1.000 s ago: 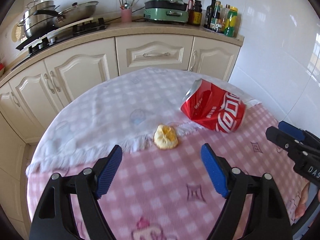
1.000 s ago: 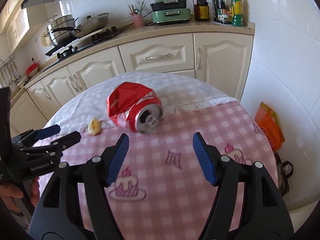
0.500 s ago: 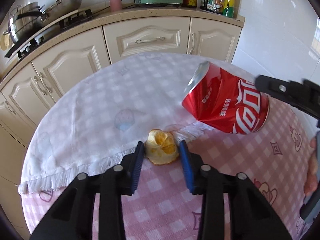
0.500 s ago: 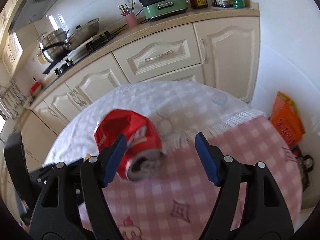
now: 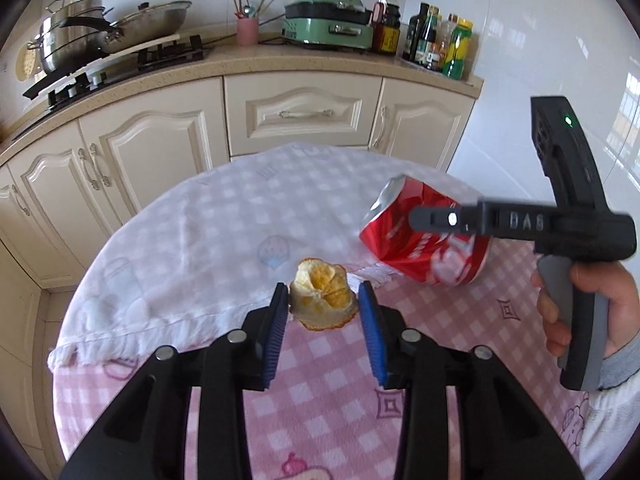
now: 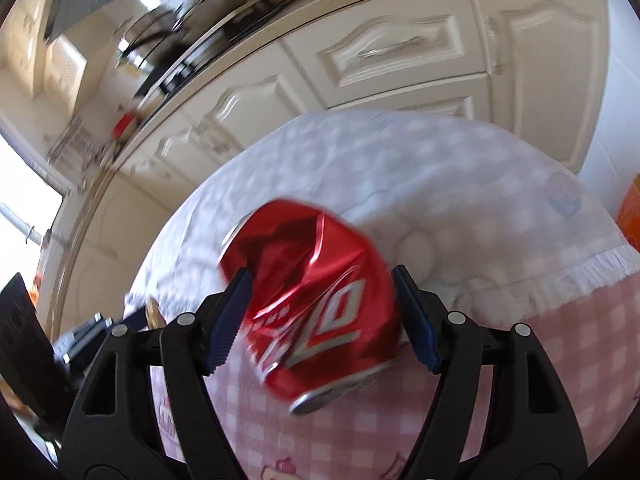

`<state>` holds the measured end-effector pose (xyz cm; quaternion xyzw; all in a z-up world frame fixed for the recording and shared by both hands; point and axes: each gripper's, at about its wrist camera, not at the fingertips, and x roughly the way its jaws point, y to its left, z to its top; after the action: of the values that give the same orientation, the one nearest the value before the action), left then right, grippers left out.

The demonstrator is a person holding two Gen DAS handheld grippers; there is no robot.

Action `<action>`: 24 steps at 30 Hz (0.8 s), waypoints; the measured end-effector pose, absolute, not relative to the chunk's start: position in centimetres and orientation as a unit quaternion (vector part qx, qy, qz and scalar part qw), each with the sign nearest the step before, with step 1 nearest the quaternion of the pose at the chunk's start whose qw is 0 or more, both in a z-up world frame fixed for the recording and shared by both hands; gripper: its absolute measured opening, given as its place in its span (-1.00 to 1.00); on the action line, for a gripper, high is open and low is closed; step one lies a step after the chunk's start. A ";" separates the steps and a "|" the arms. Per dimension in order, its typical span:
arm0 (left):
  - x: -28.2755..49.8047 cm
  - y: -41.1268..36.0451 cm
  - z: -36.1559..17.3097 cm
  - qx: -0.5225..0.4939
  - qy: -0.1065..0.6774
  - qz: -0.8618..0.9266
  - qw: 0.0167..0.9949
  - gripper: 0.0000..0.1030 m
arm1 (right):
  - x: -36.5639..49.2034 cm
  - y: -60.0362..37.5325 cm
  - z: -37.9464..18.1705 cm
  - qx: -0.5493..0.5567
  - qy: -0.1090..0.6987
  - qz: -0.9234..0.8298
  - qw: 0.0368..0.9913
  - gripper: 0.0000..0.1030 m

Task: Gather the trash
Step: 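Grasp the dried orange peel with the left gripper while the right gripper grasps the red can, then carry the orange peel and red can over the blue bucket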

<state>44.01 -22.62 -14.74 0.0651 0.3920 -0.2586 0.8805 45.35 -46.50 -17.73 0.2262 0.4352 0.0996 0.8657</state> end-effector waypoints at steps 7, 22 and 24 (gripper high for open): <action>43.2 -19.7 -14.7 0.049 0.394 -0.241 0.886 -0.32 | 41.7 -39.7 -15.7 0.077 0.442 0.084 0.890 -0.11; 38.7 -11.0 -13.9 0.001 0.381 -0.219 0.898 -0.32 | 35.0 -28.0 -13.4 -0.051 0.364 0.038 0.929 -0.25; 37.9 -9.5 -13.7 -0.006 0.377 -0.216 0.901 -0.32 | 34.6 -26.6 -12.9 -0.057 0.355 0.038 0.932 -0.25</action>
<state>37.92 -9.50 -13.72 -0.0058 0.3771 -0.2156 0.9007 34.58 -26.55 -12.88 -0.0573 0.3554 0.0382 0.9322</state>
